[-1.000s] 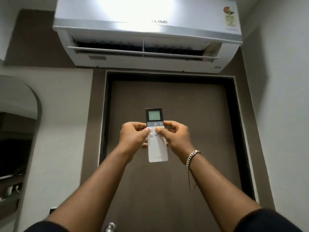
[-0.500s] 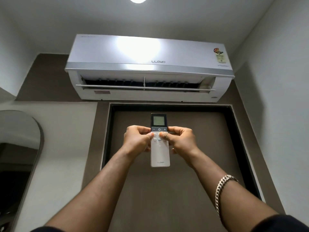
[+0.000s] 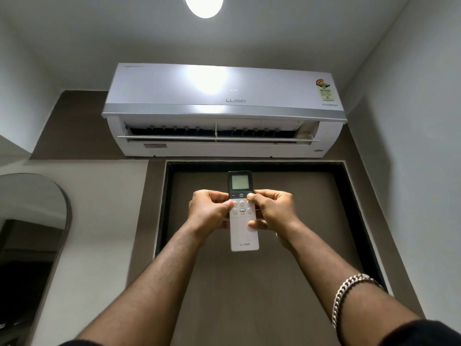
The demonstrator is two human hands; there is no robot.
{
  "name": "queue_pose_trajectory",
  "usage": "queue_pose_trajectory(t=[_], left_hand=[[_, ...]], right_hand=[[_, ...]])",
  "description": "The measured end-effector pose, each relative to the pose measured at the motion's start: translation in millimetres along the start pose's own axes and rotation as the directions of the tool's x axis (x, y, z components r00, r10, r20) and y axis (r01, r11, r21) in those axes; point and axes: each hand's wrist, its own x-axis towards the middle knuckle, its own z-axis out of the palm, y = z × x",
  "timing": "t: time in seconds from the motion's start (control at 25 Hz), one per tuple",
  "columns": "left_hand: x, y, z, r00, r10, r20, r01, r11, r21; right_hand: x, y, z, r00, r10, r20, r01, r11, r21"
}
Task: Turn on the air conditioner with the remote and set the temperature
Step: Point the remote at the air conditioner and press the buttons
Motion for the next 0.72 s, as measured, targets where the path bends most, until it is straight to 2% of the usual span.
queue_pose_trajectory(t=[0.28, 0.48, 0.72], left_hand=[[-8.6, 6.3, 4.5, 1.000, -0.004, -0.006, 0.004, 1.000, -0.010], [-13.1, 6.1, 4.3, 1.000, -0.023, -0.017, 0.022, 1.000, -0.001], [-17.3, 6.0, 1.8, 1.000, -0.029, -0.011, 0.029, 1.000, 0.010]], right_hand=[[-7.5, -4.9, -4.9, 0.999, 0.009, -0.044, -0.009, 1.000, -0.002], [-16.2, -6.2, -7.2, 0.999, 0.052, 0.011, -0.052, 0.997, 0.054], [-23.0, -9.0, -9.2, 0.998, 0.037, 0.045, -0.040, 0.998, 0.058]])
